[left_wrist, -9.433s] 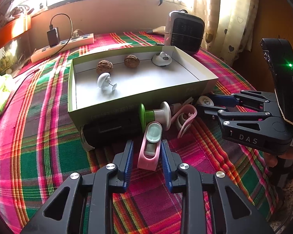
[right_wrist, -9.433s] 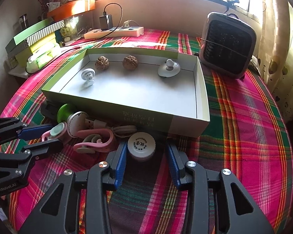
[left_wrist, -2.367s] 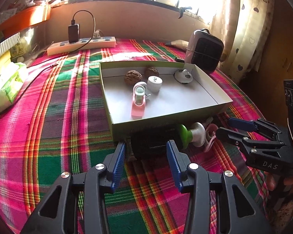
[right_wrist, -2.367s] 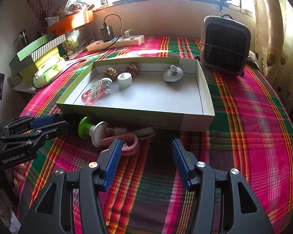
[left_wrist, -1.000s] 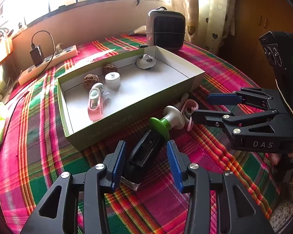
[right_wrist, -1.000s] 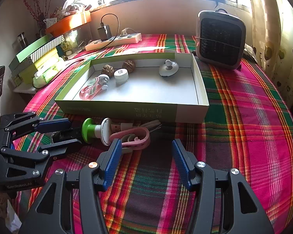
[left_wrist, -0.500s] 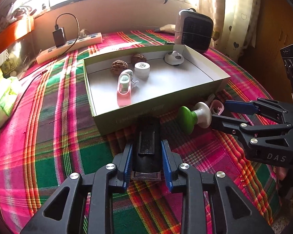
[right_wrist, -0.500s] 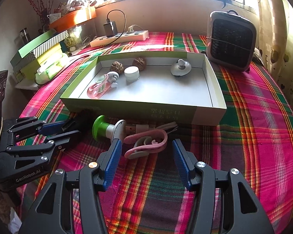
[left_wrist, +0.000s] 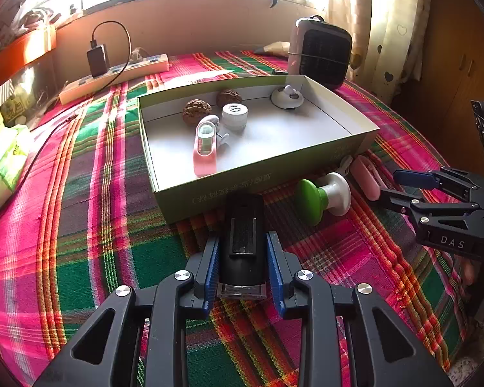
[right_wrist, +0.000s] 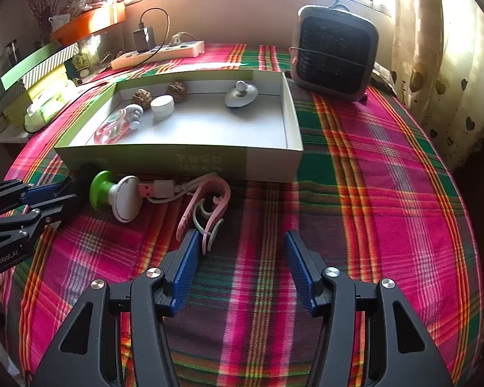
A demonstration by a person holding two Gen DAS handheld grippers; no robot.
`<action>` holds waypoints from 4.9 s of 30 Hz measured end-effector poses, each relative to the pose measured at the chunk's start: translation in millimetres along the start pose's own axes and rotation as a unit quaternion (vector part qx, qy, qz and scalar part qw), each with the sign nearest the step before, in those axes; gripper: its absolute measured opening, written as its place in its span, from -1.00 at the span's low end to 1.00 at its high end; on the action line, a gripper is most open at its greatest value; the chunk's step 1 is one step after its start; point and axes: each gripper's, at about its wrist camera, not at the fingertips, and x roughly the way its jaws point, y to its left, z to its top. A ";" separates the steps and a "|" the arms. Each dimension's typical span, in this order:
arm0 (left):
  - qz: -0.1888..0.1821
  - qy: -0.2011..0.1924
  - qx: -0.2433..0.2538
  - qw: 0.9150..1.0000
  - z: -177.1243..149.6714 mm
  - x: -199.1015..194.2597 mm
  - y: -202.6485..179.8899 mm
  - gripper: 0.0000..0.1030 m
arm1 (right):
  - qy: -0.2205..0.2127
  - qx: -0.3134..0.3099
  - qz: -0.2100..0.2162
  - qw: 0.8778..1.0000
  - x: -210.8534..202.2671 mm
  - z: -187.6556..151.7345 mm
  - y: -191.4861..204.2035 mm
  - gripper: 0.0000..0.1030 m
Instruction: Organize objects
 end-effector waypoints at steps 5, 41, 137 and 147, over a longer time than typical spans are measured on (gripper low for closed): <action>0.000 0.001 -0.003 1.000 -0.1 -0.2 0.5 -0.49 | 0.002 0.017 -0.017 1.000 -3.5 -0.8 -13.5 0.05; 0.031 0.001 -0.030 0.999 2.3 3.0 -6.0 -0.44 | -0.007 -0.031 0.033 0.999 11.6 11.4 8.2 0.05; 0.004 0.017 -0.031 0.999 85.9 50.8 4.4 -0.51 | 0.019 -0.058 0.086 0.994 74.6 133.3 22.8 -0.53; 0.014 0.019 -0.034 0.999 85.6 52.5 9.5 -0.51 | 0.034 -0.071 0.087 0.993 90.8 137.8 31.6 -0.53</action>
